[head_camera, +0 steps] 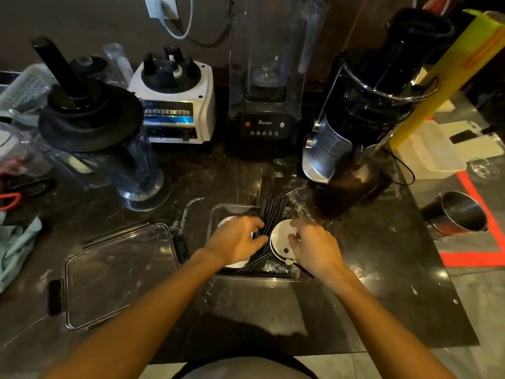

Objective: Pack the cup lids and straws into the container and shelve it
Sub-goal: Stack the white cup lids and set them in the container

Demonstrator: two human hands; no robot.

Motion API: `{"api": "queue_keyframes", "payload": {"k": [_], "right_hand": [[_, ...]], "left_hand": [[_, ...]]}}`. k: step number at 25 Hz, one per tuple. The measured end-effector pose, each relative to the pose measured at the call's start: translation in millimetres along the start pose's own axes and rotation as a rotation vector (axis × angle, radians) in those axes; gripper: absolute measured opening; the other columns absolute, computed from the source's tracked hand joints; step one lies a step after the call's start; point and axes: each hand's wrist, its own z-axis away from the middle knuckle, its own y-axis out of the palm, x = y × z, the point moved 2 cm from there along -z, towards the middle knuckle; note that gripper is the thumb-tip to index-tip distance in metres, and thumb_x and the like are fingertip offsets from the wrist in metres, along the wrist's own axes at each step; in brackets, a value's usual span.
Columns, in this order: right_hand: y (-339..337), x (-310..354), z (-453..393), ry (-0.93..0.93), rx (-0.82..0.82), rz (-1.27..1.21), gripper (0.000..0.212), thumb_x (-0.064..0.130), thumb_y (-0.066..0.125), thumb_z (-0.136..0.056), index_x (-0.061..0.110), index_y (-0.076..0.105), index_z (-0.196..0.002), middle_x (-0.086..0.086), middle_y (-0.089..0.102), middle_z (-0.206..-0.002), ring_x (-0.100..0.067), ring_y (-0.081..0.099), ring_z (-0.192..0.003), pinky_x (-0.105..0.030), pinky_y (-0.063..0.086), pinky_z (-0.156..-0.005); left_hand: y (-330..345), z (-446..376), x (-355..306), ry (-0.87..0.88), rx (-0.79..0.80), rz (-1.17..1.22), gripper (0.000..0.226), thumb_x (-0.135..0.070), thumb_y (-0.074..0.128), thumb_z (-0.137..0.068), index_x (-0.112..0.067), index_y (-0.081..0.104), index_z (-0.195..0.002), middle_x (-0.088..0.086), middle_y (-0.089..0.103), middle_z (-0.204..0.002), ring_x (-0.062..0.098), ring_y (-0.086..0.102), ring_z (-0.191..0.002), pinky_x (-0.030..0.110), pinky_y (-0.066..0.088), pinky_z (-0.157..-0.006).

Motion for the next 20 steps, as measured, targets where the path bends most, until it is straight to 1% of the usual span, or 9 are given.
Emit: {"api": "queue_keyframes", "payload": {"k": [3, 5, 8, 11, 13, 15, 16, 17, 20], "right_hand": [[5, -15, 3, 0.078, -0.067, -0.051, 0.035, 0.020, 0.057, -0.100, 0.022, 0.059, -0.135, -0.011, 0.069, -0.127, -0.038, 0.068, -0.110, -0.043, 0.052, -0.083], [10, -20, 5, 0.118, -0.060, -0.080, 0.032, 0.019, 0.057, -0.100, 0.018, 0.058, -0.132, -0.012, 0.069, -0.126, -0.038, 0.068, -0.109, -0.041, 0.050, -0.079], [13, -23, -1, 0.144, -0.059, -0.081, 0.031, 0.020, 0.057, -0.100, 0.013, 0.056, -0.130, -0.013, 0.068, -0.126, -0.038, 0.068, -0.108, -0.042, 0.051, -0.079], [14, -23, -3, 0.145, -0.061, -0.086, 0.031, 0.021, 0.057, -0.100, 0.016, 0.057, -0.131, -0.013, 0.068, -0.127, -0.038, 0.069, -0.108, -0.045, 0.056, -0.083], [15, -21, -3, 0.138, -0.066, -0.081, 0.025, 0.022, 0.057, -0.101, 0.017, 0.059, -0.125, -0.012, 0.070, -0.122, -0.036, 0.071, -0.104, -0.045, 0.057, -0.081], [12, -20, -4, 0.134, -0.083, -0.100, 0.013, 0.022, 0.057, -0.101, 0.015, 0.060, -0.113, -0.011, 0.068, -0.116, -0.034, 0.070, -0.097, -0.043, 0.057, -0.078], [10, -20, -4, 0.135, -0.094, -0.127, 0.010, 0.023, 0.057, -0.101, 0.015, 0.060, -0.107, -0.010, 0.067, -0.114, -0.033, 0.069, -0.095, -0.043, 0.056, -0.078], [7, -20, -4, 0.132, -0.116, -0.154, 0.009, 0.024, 0.058, -0.100, 0.016, 0.060, -0.104, -0.008, 0.066, -0.112, -0.033, 0.068, -0.094, -0.042, 0.055, -0.077], [-3, -16, -3, 0.086, -0.160, -0.202, 0.008, 0.027, 0.060, -0.099, 0.019, 0.059, -0.102, -0.004, 0.071, -0.098, -0.030, 0.069, -0.087, -0.038, 0.051, -0.072]], "left_hand": [[17, -4, -1, -0.109, 0.043, 0.142, 0.053, -0.040, 0.068, -0.094, -0.016, 0.059, -0.141, 0.008, 0.072, -0.127, 0.021, 0.071, -0.109, 0.037, 0.056, -0.095], [25, -5, -2, -0.139, 0.049, 0.168, 0.055, -0.039, 0.069, -0.094, -0.014, 0.057, -0.142, 0.007, 0.074, -0.122, 0.020, 0.071, -0.107, 0.038, 0.057, -0.094], [32, -12, -2, -0.148, 0.020, 0.208, 0.051, -0.035, 0.069, -0.094, -0.011, 0.059, -0.138, 0.007, 0.079, -0.104, 0.017, 0.073, -0.095, 0.041, 0.058, -0.091], [40, -17, -1, -0.165, 0.033, 0.213, 0.044, -0.036, 0.070, -0.093, -0.014, 0.062, -0.131, 0.002, 0.080, -0.087, 0.013, 0.074, -0.083, 0.036, 0.059, -0.082], [43, -19, 1, -0.163, 0.043, 0.211, 0.036, -0.035, 0.070, -0.093, -0.016, 0.065, -0.123, 0.000, 0.078, -0.078, 0.012, 0.073, -0.076, 0.032, 0.058, -0.072], [43, -19, 1, -0.158, 0.041, 0.207, 0.027, -0.031, 0.070, -0.093, -0.016, 0.068, -0.115, 0.001, 0.078, -0.081, 0.012, 0.073, -0.076, 0.026, 0.055, -0.063], [42, -19, 0, -0.151, 0.034, 0.212, 0.022, -0.028, 0.069, -0.094, -0.015, 0.069, -0.112, 0.002, 0.078, -0.082, 0.013, 0.073, -0.077, 0.025, 0.054, -0.062], [41, -18, 0, -0.139, 0.017, 0.225, 0.018, -0.025, 0.069, -0.095, -0.015, 0.070, -0.110, 0.003, 0.077, -0.083, 0.015, 0.072, -0.078, 0.027, 0.054, -0.063], [31, -16, 4, -0.114, -0.058, 0.271, 0.012, -0.024, 0.068, -0.095, -0.015, 0.073, -0.101, 0.007, 0.077, -0.084, 0.021, 0.071, -0.081, 0.041, 0.059, -0.075]]}}
